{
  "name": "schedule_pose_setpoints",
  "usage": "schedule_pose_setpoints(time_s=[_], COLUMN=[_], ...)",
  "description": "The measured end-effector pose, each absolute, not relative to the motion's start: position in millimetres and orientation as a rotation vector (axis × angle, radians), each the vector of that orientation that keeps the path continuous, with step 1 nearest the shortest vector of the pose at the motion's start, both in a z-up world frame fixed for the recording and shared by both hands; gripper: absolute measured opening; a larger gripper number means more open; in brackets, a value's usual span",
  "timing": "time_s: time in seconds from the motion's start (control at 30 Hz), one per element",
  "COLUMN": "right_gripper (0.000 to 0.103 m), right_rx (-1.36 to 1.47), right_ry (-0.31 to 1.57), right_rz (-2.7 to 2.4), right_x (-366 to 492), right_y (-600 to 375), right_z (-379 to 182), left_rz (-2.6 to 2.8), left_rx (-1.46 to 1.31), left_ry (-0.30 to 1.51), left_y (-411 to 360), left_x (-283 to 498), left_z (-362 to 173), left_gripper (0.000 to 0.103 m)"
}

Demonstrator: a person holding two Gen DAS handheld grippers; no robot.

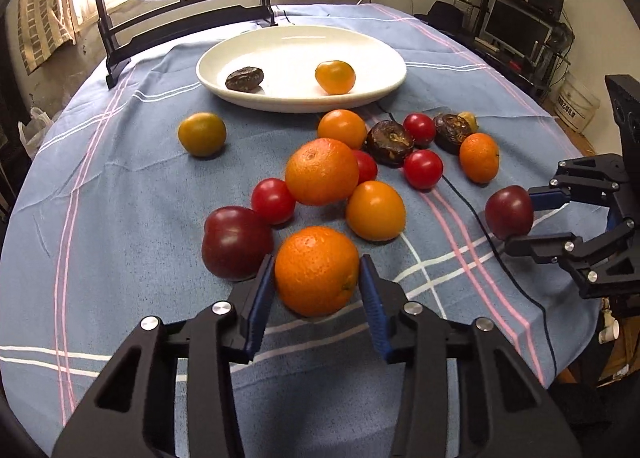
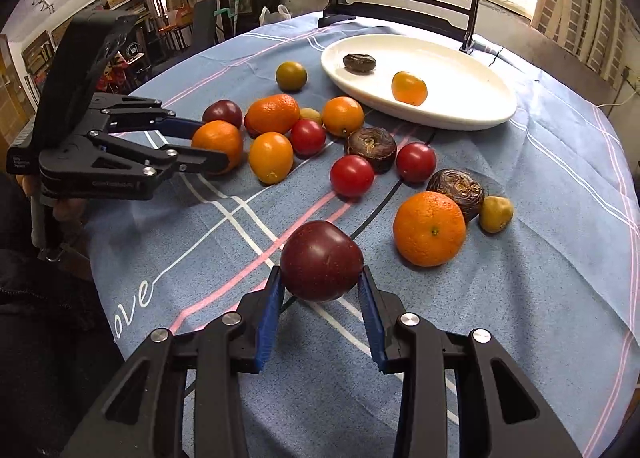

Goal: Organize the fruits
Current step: 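Grasp a large orange with the left gripper while the right holds the plum, then carry the orange and plum over the plate and open both grippers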

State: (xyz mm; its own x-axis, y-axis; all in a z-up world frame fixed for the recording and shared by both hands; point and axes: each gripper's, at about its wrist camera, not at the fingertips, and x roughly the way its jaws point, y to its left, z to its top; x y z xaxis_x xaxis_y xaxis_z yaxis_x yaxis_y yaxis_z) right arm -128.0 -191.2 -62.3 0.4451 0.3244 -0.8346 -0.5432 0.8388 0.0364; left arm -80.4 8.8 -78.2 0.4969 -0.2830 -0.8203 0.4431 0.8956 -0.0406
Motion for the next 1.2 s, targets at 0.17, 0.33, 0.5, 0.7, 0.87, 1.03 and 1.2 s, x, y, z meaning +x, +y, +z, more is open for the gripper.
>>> schedule_pose_setpoints(time_s=[0.17, 0.33, 0.5, 0.7, 0.87, 1.03, 1.2], right_gripper=[0.037, 0.037, 0.037, 0.037, 0.038, 0.038, 0.038], right_rx=[-0.221, -0.229, -0.222, -0.186, -0.147, -0.110, -0.100], right_ry=[0.936, 0.869, 0.745, 0.675, 0.701, 0.730, 0.764], right_rz=[0.529, 0.509, 0.470, 0.432, 0.402, 0.384, 0.388], right_x=[-123, -115, -88, -36, 11, 45, 68], right_y=[-196, -199, -201, -203, -212, -211, -204], right_z=[-53, -31, 12, 40, 36, 21, 3], left_rz=[-0.437, -0.420, -0.379, -0.335, -0.321, -0.283, -0.250], left_rx=[0.148, 0.166, 0.175, 0.204, 0.199, 0.211, 0.226], left_ry=[0.885, 0.774, 0.682, 0.634, 0.665, 0.694, 0.729], left_y=[17, 12, -2, -27, -42, -49, -51], left_x=[-86, -81, -47, 1, 40, 73, 98], left_z=[-54, -19, 18, 36, 24, 5, -13], left_gripper=[0.040, 0.040, 0.040, 0.040, 0.040, 0.040, 0.040])
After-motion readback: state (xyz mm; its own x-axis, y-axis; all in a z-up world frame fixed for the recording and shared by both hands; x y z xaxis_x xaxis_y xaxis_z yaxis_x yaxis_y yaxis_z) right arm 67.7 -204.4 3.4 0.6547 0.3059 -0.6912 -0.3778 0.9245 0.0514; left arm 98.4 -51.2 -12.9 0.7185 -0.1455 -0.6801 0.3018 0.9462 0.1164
